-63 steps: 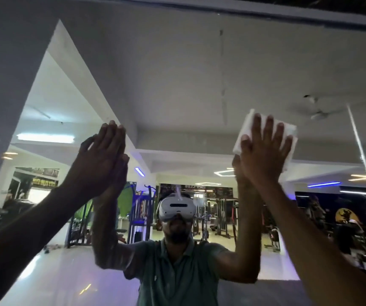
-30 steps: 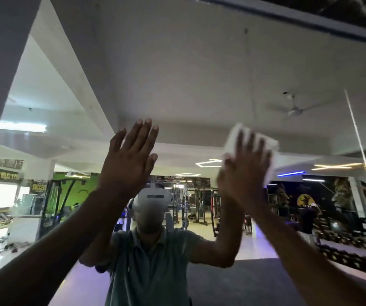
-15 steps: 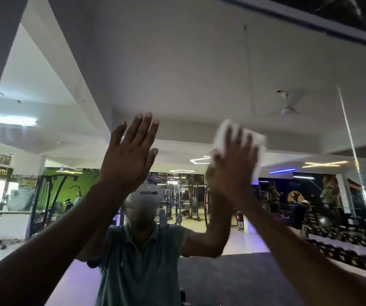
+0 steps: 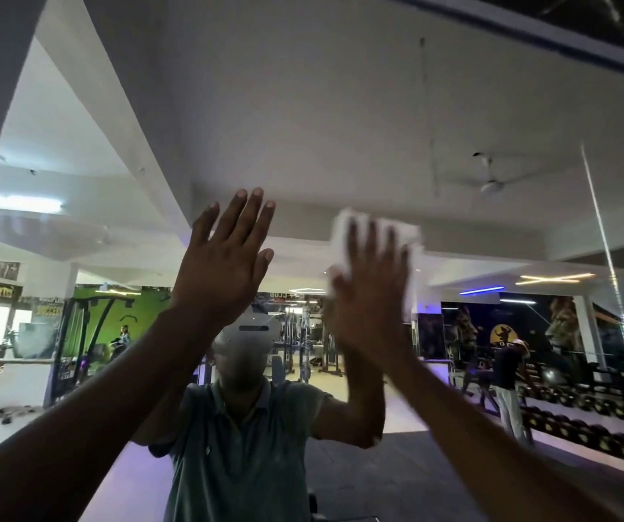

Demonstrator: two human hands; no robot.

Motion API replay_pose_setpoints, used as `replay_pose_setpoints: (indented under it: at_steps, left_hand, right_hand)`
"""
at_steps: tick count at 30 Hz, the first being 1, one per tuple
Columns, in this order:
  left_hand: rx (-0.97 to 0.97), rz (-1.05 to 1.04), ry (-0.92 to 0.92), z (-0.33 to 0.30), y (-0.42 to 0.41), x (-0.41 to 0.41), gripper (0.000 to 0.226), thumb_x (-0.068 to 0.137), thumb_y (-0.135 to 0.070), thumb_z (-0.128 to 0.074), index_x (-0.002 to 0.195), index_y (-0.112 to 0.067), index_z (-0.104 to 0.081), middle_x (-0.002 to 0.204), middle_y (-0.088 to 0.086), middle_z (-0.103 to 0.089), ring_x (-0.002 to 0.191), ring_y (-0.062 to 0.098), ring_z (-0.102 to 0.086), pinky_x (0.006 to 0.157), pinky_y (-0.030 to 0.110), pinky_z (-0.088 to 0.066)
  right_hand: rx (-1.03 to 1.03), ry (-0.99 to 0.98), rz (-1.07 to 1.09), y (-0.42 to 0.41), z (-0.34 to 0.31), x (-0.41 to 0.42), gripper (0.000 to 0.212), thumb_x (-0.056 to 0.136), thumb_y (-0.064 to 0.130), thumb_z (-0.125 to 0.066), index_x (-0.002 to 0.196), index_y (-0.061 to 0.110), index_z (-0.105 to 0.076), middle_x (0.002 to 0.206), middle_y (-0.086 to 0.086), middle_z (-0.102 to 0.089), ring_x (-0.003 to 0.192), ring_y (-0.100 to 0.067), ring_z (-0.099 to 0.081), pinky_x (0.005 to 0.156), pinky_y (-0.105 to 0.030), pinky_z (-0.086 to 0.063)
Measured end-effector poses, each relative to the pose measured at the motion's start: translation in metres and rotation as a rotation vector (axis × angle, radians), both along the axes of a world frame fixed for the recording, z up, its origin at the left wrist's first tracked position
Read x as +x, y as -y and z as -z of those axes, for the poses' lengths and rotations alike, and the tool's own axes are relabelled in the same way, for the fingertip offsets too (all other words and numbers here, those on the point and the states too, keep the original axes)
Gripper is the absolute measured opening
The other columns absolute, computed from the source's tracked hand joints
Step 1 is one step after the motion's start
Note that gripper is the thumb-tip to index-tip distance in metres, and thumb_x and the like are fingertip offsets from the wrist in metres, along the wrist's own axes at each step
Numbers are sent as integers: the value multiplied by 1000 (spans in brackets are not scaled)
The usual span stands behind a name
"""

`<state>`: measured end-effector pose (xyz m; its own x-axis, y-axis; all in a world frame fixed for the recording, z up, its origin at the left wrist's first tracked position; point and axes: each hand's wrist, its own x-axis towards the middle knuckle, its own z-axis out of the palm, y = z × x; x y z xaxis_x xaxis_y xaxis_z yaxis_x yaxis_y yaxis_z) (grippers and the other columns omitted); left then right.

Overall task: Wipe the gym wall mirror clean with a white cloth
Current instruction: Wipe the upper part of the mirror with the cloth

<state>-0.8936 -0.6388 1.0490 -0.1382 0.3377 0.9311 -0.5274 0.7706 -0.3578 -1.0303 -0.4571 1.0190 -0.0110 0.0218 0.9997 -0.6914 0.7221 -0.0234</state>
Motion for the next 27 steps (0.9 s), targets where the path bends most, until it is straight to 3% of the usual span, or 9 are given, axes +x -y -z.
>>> replay_pose_setpoints:
  at_steps: [2,5,9,11,13,17,20,23,27]
  left_hand:
    - [-6,5,2,0,1,0,63,110,-39,-21,167,-11,-22,174,11,-17,162,28,-17,127,49,-12]
    - [-10,13,5,-1,1,0,63,110,-39,-21,167,-12,-24,174,11,-19,161,28,-19,126,50,-15]
    - [0,23,20,-1,0,1,63,111,-40,-20,167,-12,-22,174,11,-17,162,28,-16,127,50,-13]
    - [6,16,12,0,-1,0,63,110,-40,-21,167,-11,-22,174,11,-17,162,28,-16,127,50,-13]
    - [9,11,7,1,-1,0,63,110,-39,-21,167,-11,-22,174,12,-17,162,28,-16,127,50,-13]
    - [6,20,9,0,0,3,64,110,-39,-21,167,-12,-20,175,11,-15,162,27,-14,127,50,-12]
    - [-3,43,15,1,-1,2,63,110,-39,-23,167,-11,-22,174,12,-17,162,28,-16,127,50,-12]
    - [-2,44,12,1,0,2,63,111,-39,-23,167,-11,-21,174,11,-17,162,28,-16,127,50,-14]
    - [3,33,7,1,0,2,63,111,-39,-22,167,-11,-20,175,11,-16,162,28,-15,128,51,-14]
  right_hand:
    - [258,-81,-83,18,36,21,72,107,53,-21,170,26,0,178,-7,4,163,-35,9,130,-56,8]
    - [363,-165,-61,-13,19,-9,71,107,50,-28,170,30,-2,178,-2,-3,164,-30,1,131,-55,0]
    - [31,22,11,-80,-29,-68,73,104,51,-24,168,17,-23,171,-14,-30,157,-40,-27,124,-62,-24]
    - [-110,144,-22,-82,-35,-69,75,106,56,-15,167,13,-25,169,-18,-33,155,-44,-31,121,-66,-28]
    - [-176,138,1,-52,-26,-44,77,107,58,-13,168,12,-24,170,-19,-29,155,-47,-28,123,-68,-25]
    - [194,-37,-49,12,31,11,75,106,56,-25,170,24,-3,177,-10,5,163,-37,8,130,-57,8]
    - [387,-163,-40,-19,12,-14,74,105,49,-33,170,27,-6,178,-9,-5,163,-36,0,130,-59,-2]
    - [158,-60,13,-70,-33,-59,75,99,48,-32,168,21,-18,173,-15,-24,158,-40,-23,126,-61,-19]
    - [-208,189,16,-68,-42,-59,78,102,58,-13,169,19,-20,173,-17,-24,158,-42,-24,124,-64,-22]
